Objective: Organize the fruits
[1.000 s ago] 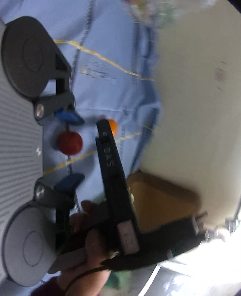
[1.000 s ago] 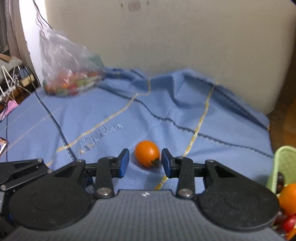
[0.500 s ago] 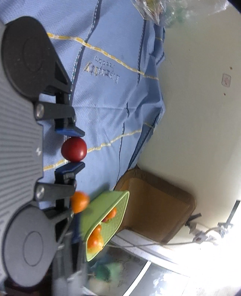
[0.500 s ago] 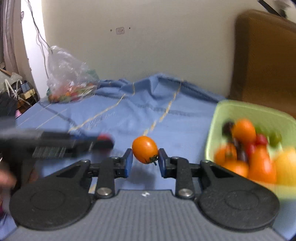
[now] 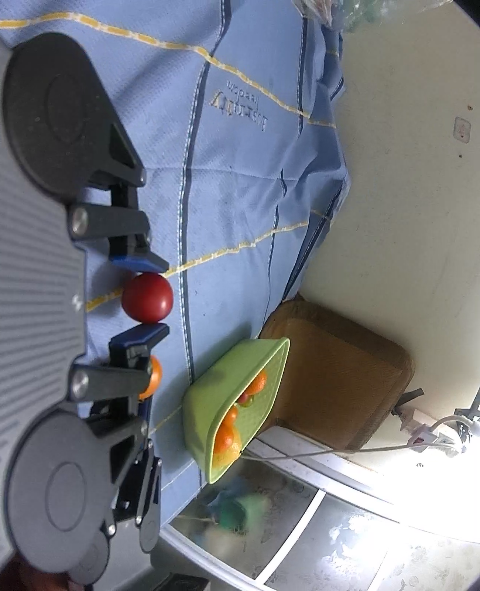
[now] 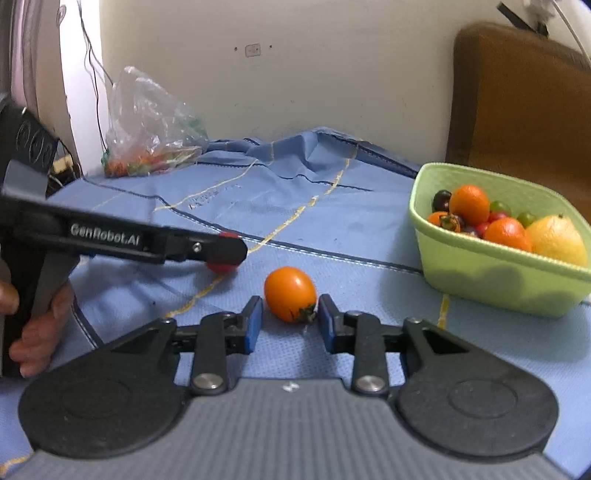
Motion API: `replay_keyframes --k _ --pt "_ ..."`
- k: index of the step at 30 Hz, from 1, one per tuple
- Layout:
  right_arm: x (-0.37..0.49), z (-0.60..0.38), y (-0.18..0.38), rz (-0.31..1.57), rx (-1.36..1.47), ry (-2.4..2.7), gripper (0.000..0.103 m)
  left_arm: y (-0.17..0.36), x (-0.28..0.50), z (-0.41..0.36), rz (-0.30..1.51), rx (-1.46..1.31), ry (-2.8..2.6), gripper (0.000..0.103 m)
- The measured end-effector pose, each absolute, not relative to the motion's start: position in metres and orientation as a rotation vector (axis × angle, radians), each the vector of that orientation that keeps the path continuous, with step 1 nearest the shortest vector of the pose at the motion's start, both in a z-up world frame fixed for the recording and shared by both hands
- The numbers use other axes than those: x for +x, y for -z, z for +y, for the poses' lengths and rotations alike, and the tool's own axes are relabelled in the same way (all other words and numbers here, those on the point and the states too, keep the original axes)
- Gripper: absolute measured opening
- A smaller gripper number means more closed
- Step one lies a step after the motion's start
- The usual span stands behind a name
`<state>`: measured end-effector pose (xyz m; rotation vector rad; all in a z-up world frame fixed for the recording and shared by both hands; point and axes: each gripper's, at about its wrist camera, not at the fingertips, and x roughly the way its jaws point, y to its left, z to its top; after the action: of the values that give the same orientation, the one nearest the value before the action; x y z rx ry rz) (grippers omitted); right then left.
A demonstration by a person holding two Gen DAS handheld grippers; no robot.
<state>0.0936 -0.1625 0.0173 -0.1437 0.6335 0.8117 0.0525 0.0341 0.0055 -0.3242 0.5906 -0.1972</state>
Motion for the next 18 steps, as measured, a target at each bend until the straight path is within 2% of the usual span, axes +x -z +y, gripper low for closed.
replay_keyframes --k 3,6,9,18 --pt "0.089 -0.16 -0.017 0.629 -0.154 -0.818 0.047 -0.005 0.055 0.037 0.598 -0.343 0.185 0.032" --pt "0.08 -0.156 -0.017 0.614 -0.196 -0.818 0.054 -0.005 0.055 0.04 0.592 -0.356 0.175 0.038" --pt "0.079 -0.157 -0.017 0.613 -0.206 -0.82 0.055 -0.007 0.053 0.038 0.573 -0.343 0.18 0.045" --pt "0.083 -0.162 -0.017 0.615 -0.167 -0.788 0.055 -0.009 0.054 0.029 0.581 -0.292 0.178 0.047"
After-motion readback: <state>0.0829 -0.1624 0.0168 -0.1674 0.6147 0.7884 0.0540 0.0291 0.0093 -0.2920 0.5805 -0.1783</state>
